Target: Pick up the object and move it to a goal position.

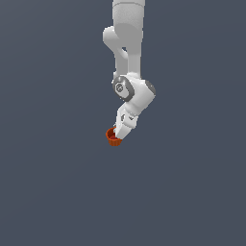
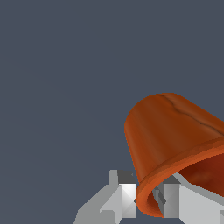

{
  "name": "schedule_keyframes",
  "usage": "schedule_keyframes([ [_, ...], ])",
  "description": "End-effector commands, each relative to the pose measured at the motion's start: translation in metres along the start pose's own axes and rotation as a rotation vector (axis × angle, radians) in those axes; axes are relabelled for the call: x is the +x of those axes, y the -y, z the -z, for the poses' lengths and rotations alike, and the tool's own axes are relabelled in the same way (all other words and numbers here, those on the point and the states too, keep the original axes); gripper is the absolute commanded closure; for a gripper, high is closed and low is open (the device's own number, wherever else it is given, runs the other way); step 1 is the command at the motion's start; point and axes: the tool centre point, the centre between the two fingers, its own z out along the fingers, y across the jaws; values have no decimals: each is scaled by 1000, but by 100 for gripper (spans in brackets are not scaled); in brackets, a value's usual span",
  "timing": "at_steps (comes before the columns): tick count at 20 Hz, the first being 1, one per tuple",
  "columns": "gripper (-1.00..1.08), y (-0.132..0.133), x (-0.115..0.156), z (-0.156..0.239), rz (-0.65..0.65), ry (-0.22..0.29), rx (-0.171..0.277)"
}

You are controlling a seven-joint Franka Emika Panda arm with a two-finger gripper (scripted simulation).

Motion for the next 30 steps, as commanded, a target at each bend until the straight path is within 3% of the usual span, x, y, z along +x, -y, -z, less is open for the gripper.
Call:
schedule_keyframes([
  [1,108,0,0,0,1,0,1],
  [15,108,-13,-8,30,2,-2,1],
  [30,108,-73,-41,164,5,-11,5],
])
